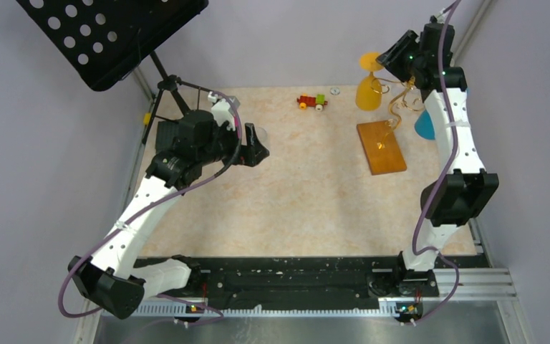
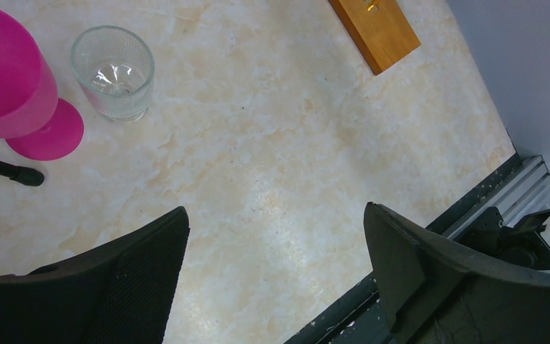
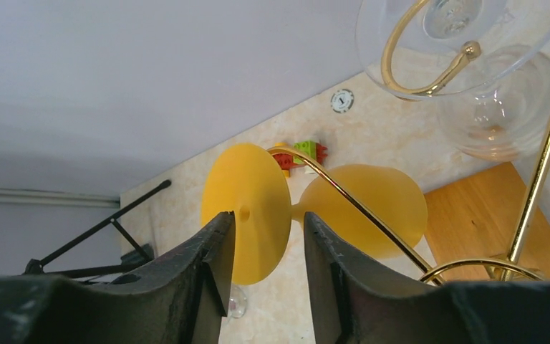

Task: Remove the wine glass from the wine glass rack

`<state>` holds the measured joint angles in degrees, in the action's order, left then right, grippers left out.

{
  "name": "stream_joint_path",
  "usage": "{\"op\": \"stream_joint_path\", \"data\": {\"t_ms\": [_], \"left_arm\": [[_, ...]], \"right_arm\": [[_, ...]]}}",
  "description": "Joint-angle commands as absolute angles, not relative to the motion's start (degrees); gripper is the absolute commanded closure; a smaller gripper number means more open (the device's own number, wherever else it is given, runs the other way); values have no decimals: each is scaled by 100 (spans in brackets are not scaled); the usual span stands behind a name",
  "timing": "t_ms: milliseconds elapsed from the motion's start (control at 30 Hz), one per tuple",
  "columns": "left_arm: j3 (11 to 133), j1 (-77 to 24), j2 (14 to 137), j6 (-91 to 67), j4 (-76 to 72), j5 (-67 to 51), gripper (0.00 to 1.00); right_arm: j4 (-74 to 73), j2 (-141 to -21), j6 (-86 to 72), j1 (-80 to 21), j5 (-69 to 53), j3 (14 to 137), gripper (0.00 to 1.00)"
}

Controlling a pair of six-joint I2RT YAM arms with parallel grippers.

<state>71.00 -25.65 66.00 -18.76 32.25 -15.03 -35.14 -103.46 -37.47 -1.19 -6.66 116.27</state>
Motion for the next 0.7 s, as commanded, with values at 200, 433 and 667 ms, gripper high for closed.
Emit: {"op": "stream_joint_path", "data": {"t_ms": [200, 433, 667], "left_arm": [[7111, -2564, 6451, -1960, 2872, -1652, 5], [7080, -2566, 6416, -1960, 2881, -1661, 5], [7056, -2566, 6386, -1951, 2908, -1643, 5]], "right_arm": [[-2822, -10209, -3967, -25, -1108, 11411, 66], [-2521, -10140, -4108, 194, -1241, 11174, 72], [-2414, -10125, -4030, 237, -1197, 11123, 88]]}}
